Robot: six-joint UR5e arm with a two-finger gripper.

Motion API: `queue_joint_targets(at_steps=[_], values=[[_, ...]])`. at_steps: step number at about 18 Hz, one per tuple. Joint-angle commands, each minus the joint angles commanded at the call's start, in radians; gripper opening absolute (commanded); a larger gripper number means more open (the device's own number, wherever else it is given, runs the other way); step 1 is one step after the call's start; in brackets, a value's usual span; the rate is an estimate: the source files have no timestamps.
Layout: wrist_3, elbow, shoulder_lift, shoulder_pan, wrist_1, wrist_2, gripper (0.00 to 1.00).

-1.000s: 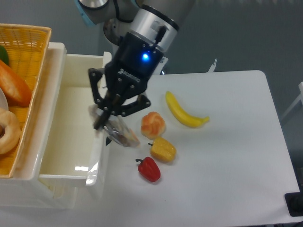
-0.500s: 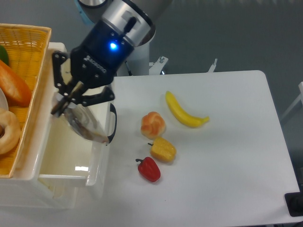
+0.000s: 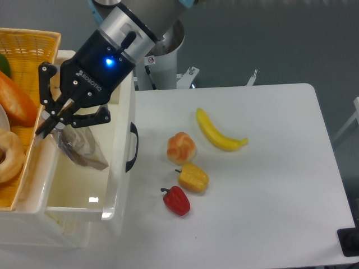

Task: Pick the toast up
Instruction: 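Carry the bagged toast over the open white drawer and lower it, then open the gripper to release the toast into the drawer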

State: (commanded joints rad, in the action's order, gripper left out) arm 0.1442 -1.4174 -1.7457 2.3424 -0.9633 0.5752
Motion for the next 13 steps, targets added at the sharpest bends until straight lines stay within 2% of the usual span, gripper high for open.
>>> queue_joint_targets(at_steps=[9, 11, 13], values=[[0.002, -0.054, 0.015, 0.0, 0.002, 0.0, 0.0], [0.006, -0.06, 0.015, 0.002, 0.002, 0.0, 0.2], [0.035, -0.074, 0.018, 0.002, 0.002, 0.0, 0.24]])
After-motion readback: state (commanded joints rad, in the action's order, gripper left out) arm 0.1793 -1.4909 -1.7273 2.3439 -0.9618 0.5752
